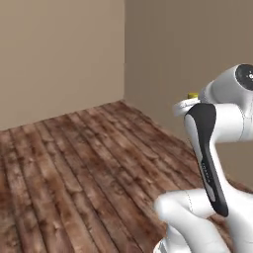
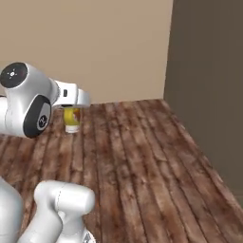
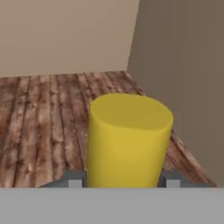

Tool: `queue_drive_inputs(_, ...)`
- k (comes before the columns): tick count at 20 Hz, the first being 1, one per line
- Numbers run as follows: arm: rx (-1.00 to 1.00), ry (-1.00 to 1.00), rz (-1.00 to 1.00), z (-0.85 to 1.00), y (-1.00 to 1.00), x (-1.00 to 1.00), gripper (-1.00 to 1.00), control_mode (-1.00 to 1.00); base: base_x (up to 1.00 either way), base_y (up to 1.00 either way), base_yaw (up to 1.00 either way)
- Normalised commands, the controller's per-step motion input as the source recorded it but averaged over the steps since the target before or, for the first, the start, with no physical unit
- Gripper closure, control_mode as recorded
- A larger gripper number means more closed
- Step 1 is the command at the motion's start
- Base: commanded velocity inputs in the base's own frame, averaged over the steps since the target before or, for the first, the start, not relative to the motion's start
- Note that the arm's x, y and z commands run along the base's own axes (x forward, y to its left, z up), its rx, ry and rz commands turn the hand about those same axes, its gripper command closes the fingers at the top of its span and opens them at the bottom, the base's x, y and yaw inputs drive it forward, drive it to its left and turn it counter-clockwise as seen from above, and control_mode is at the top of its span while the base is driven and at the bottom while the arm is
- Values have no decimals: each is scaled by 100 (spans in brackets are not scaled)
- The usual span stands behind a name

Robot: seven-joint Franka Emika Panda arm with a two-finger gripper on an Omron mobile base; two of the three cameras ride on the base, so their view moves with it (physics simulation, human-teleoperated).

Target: Move the hot dog bun to the plate on the dining table and place the condiment next to that plate. Then navigate to the fridge and take the sausage and place it on the plate as well.

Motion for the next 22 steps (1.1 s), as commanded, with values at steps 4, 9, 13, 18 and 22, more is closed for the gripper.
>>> queue_drive_inputs(4, 0, 0, 0, 0, 0, 0, 100, 100, 90, -12, 76)
queue_drive_inputs(9, 0, 0, 0, 0, 0, 0, 100, 100, 100, -7, 59)
queue_drive_inputs(13, 0, 0, 0, 0, 0, 0, 100, 100, 100, -15, 36)
queue_drive_inputs(18, 0, 0, 0, 0, 0, 0, 100, 100, 100, -25, 27)
queue_drive_inputs(22, 0, 0, 0, 0, 0, 0, 100, 100, 100, -29, 24)
